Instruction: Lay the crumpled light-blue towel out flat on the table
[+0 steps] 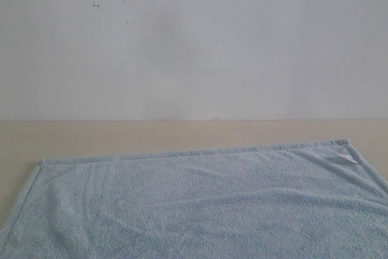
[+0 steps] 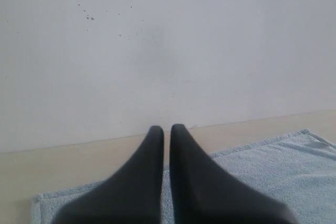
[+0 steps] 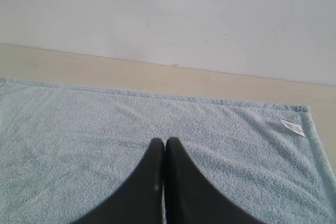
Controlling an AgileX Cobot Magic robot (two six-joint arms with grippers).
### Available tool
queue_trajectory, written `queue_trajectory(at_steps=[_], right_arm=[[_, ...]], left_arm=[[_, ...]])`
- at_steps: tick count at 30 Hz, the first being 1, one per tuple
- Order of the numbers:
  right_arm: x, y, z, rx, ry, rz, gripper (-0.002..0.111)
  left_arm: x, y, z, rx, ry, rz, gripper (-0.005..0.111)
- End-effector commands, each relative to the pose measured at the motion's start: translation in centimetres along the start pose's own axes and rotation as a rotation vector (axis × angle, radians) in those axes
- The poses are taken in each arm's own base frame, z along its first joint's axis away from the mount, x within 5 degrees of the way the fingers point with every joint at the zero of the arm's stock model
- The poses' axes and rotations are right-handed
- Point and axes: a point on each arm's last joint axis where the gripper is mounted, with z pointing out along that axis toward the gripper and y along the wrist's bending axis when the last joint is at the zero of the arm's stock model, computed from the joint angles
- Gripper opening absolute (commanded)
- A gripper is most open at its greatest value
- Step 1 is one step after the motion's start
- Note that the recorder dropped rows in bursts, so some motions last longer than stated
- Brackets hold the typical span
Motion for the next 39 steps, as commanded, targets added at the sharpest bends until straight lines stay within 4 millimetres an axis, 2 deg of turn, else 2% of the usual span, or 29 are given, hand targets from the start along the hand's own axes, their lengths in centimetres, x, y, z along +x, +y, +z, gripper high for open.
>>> queue_trajectory(at_steps=[1, 9, 19, 26, 39], right_arm=[[0.0, 0.0, 0.0, -0.001, -0.016, 0.003, 0.000], [0.2, 0.0, -0.4, -0.002, -0.029, 0.002, 0.000], [-0.1, 0.1, -3.7, -0.014, -0.213, -0.001, 0.000], [3.4, -0.2, -3.4, -0.012, -0.229, 0.000, 0.000], [8.4, -0.5, -1.9, -0.006, -0.129, 0.011, 0.000]], left_arm=[[0.1, 0.0, 0.0, 0.004, 0.002, 0.005, 0.004], [0.1, 0.0, 0.0, 0.004, 0.002, 0.005, 0.004], [0.1, 0.0, 0.0, 0.004, 0.002, 0.005, 0.004], [0.1, 0.0, 0.0, 0.004, 0.002, 0.005, 0.004], [0.1, 0.0, 0.0, 0.004, 0.002, 0.005, 0.004]])
